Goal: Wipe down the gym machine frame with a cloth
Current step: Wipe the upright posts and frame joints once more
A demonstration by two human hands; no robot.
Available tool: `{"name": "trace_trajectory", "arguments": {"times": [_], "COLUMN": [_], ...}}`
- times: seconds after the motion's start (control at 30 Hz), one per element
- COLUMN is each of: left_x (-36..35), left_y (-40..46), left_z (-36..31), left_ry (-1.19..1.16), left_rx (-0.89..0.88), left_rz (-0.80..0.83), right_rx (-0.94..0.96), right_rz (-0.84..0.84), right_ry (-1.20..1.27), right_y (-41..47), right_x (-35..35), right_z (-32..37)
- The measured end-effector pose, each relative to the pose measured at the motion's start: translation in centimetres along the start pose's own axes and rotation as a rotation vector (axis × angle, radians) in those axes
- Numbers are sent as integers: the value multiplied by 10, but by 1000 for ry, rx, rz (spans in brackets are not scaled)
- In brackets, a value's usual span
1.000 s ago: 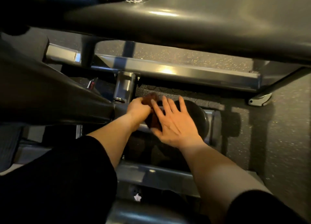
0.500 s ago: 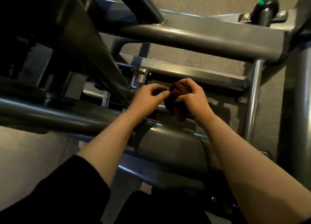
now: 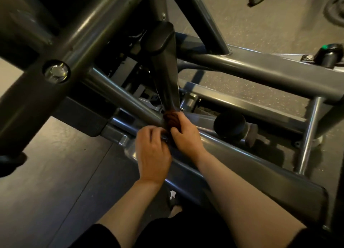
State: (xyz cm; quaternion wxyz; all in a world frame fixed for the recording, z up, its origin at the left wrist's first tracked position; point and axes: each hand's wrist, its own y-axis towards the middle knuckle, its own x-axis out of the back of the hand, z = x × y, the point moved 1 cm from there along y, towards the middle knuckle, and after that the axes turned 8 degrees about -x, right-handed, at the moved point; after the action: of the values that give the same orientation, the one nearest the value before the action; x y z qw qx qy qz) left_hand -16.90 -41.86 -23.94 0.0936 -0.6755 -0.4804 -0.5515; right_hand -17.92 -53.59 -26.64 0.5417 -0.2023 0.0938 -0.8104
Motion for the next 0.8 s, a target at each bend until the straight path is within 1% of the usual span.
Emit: {"name": "trace_trajectory", "arguments": {"times": [0.03, 0.07, 0.13, 0.17, 0.23, 0.27, 0.33, 0.4, 0.43, 0.47, 0.53, 0.6, 0.67, 0.73, 0.8], "left_x": [2, 3, -1, -5, -11, -13, -14, -13, -11, -10, -7, -3, 0, 2, 4], "left_y": [-5, -11, -19, -21, -23, -24, -26, -30, -30, -31, -29, -23, -20, -21, -30], "left_z": [5, 11, 18, 20, 18, 14, 5, -5, -12, -16, -30, -44, -61, -77, -95], "left_ry": [-1, -49, -245, -327, -392, -409, -442, -464, -475, -487, -516, -559, -622, -700, -790], "left_rx": [103, 214, 381, 415, 430, 434, 455, 465, 460, 459, 437, 404, 355, 295, 231], "left_rz": [9, 53, 210, 290, 388, 411, 442, 462, 476, 494, 550, 564, 586, 645, 757], "right_rx": [-18, -38, -84, -91, -71, -51, 19, 73, 79, 76, -46, -240, -372, -411, -426], "right_rz": [-28, -53, -65, -65, -84, -108, -169, -188, -190, -182, -175, -205, -307, -437, -568], "right_ry": [-11, -28, -59, -84, -164, -211, -330, -461, -489, -468, -259, 61, 359, 571, 767], "right_y": [1, 0, -6, -12, -26, -34, -49, -64, -70, -72, -78, -87, -107, -134, -167], "right_x": [0, 1, 5, 7, 10, 11, 13, 10, 9, 6, 9, 19, 28, 35, 41], "right_z": [-3, -7, -20, -27, -36, -39, -46, -51, -51, -50, -40, -25, -20, -19, -18]}}
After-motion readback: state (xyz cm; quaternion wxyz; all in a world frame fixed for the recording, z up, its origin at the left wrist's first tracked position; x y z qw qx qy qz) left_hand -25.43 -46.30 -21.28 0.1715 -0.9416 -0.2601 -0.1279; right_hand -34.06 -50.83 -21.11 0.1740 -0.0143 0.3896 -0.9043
